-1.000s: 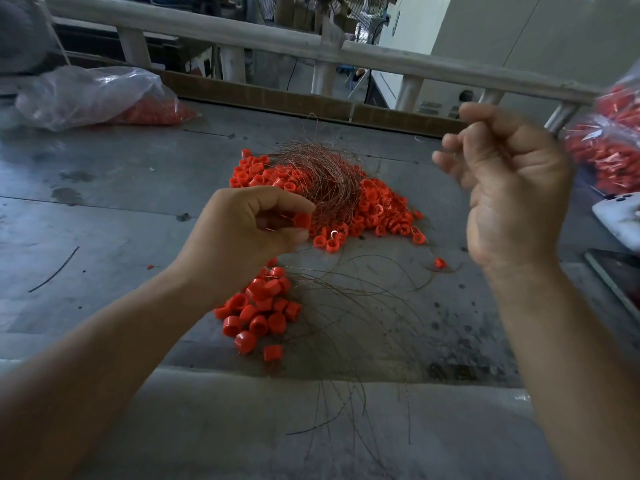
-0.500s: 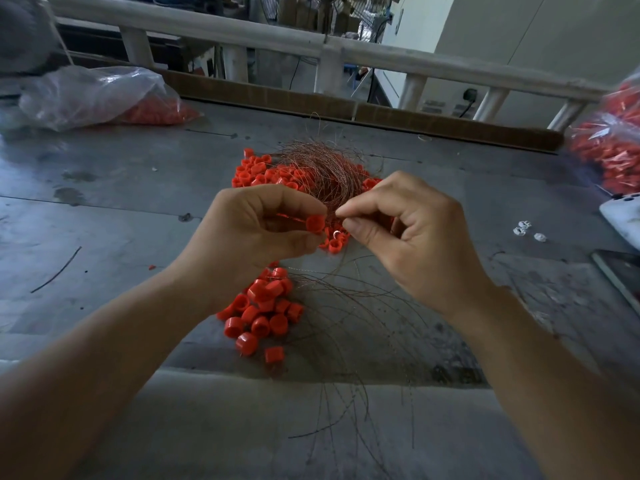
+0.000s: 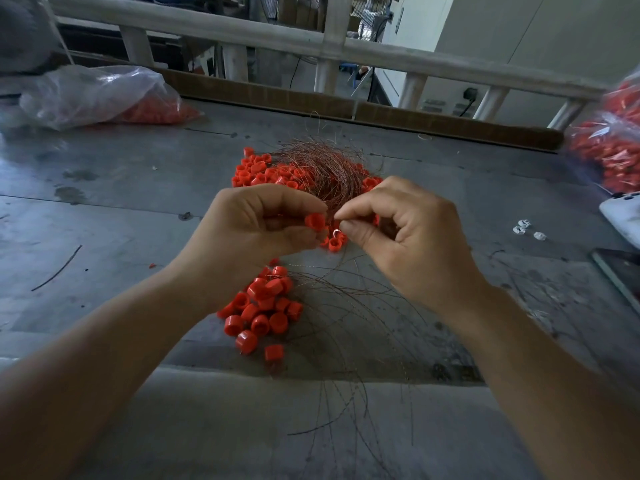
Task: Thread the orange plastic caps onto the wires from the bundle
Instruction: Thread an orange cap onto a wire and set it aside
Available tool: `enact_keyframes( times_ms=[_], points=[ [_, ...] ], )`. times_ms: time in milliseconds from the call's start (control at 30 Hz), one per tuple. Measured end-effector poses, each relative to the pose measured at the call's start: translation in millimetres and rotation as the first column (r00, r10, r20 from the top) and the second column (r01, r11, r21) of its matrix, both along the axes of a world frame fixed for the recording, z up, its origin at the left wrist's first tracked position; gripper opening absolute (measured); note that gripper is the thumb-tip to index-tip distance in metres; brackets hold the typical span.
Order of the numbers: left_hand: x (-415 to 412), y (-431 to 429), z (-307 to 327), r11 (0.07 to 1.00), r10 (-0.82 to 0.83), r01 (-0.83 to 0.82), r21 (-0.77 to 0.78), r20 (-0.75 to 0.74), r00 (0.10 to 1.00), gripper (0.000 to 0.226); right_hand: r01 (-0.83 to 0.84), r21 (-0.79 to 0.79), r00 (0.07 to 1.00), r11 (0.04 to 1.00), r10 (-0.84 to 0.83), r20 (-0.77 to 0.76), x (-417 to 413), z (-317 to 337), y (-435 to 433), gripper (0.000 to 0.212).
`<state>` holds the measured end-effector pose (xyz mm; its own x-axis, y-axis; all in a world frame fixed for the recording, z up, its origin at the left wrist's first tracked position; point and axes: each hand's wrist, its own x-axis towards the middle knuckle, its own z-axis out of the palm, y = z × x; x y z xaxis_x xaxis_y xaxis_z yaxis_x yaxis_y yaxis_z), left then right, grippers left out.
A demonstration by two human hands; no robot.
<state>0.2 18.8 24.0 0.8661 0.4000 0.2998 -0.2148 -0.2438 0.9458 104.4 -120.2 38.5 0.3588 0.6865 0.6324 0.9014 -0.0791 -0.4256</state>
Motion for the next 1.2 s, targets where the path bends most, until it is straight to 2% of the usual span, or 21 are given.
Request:
enact_keyframes(
  times_ms=[300,400,767,933,1100,1200],
  points=[
    [-0.5,-1.3,-0.7,1.000,-0.006,0.006,0.024,0.022,1.000,0.024,-0.048,-0.019,0.990,0.999,0.045,-0.136,-4.4,-0.4,0.0,0.002],
    [-1.5,-1.8,-0.3,0.999,-0.011,0.010,0.037,0.043,0.999,0.029,-0.080,-0.038,0.981,0.996,0.072,-0.182,-6.7,-0.9,0.2,0.003],
    [-2.2,0.2,-0.2,0.995,-0.041,0.037,0.088,0.050,0.998,0.026,-0.084,-0.110,0.985,0.990,0.066,-0.161,-8.4,-0.1,2.0,0.004],
    [-2.4,0.4,-1.0,0.998,-0.050,0.049,0.025,0.070,0.996,0.024,-0.072,-0.115,0.974,0.991,0.045,-0.222,-10.1,2.3,-0.2,0.008],
    [-3.7,3.8,-0.6,0.951,-0.208,0.222,-0.213,0.086,0.974,0.018,-0.034,-0.111,0.969,0.993,0.006,-0.248,-6.3,5.5,-1.6,0.009],
    [-3.9,2.5,-0.1,0.951,-0.204,0.219,-0.217,0.090,0.975,0.016,-0.037,-0.116,0.969,0.993,0.007,-0.247,-6.0,7.2,-2.6,0.009]
  ],
)
